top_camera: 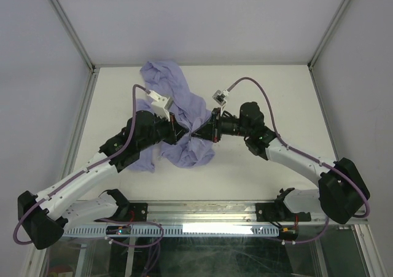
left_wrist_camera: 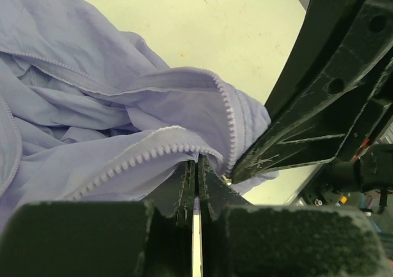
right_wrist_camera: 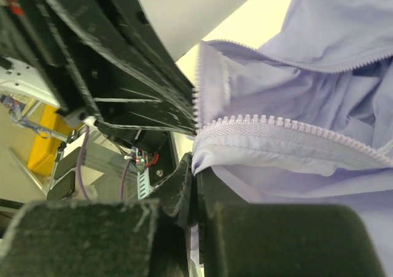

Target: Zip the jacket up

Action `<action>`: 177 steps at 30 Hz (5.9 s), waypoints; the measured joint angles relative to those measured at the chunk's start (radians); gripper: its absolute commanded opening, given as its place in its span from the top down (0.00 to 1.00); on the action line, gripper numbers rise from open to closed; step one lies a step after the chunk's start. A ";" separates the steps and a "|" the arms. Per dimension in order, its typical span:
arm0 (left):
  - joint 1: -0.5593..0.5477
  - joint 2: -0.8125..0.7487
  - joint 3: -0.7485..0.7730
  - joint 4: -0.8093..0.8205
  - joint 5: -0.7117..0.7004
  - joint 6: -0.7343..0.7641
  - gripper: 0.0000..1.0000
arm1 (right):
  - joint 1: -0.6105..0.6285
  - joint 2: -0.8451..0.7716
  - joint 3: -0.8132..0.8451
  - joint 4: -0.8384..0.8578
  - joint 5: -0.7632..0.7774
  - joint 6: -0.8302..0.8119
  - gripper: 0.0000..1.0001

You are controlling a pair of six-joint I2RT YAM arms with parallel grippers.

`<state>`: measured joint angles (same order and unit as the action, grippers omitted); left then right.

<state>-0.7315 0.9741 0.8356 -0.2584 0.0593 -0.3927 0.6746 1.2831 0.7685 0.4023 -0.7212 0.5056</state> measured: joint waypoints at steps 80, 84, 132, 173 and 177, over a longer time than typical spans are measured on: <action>-0.068 -0.027 0.013 -0.033 -0.163 -0.068 1.00 | 0.030 -0.033 -0.111 0.154 0.137 0.049 1.00; -0.068 -0.027 0.013 -0.033 -0.163 -0.069 1.00 | 0.031 -0.033 -0.111 0.155 0.138 0.051 1.00; -0.087 -0.019 0.013 -0.047 -0.184 -0.069 1.00 | 0.031 -0.035 -0.111 0.185 0.164 0.064 1.00; -0.113 -0.159 -0.068 -0.113 -0.209 -0.431 0.66 | 0.031 0.098 0.013 0.113 0.055 0.079 1.00; -0.113 -0.165 -0.095 -0.107 -0.219 -0.576 0.57 | 0.031 0.098 -0.018 0.164 0.054 0.109 1.00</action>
<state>-0.8448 0.8089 0.7403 -0.3656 -0.1600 -0.9688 0.7059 1.3815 0.7509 0.5667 -0.6670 0.6147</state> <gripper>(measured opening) 0.373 0.015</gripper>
